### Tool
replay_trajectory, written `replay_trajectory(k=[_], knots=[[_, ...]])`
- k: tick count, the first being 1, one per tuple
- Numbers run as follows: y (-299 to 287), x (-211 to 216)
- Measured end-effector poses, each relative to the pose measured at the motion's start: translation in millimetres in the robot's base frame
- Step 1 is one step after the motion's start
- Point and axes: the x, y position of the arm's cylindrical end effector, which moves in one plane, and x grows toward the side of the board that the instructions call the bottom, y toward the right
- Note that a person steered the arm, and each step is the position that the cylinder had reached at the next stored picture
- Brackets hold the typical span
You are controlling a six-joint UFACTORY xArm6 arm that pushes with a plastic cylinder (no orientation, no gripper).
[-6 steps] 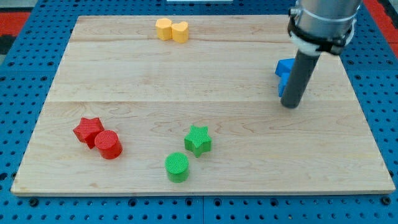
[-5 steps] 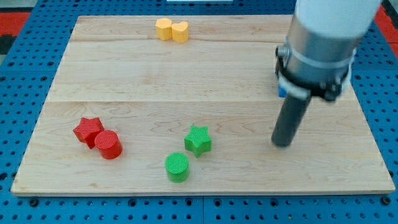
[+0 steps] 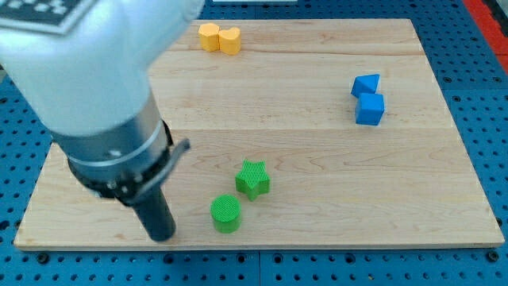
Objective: Separate the group of red blocks
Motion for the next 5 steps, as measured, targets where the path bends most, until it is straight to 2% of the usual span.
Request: replay_trajectory(k=[2, 3, 4, 5], knots=[[-69.4, -63.3], [-100.7, -75.5], [-97.3, -78.1], [-66.0, -78.0]])
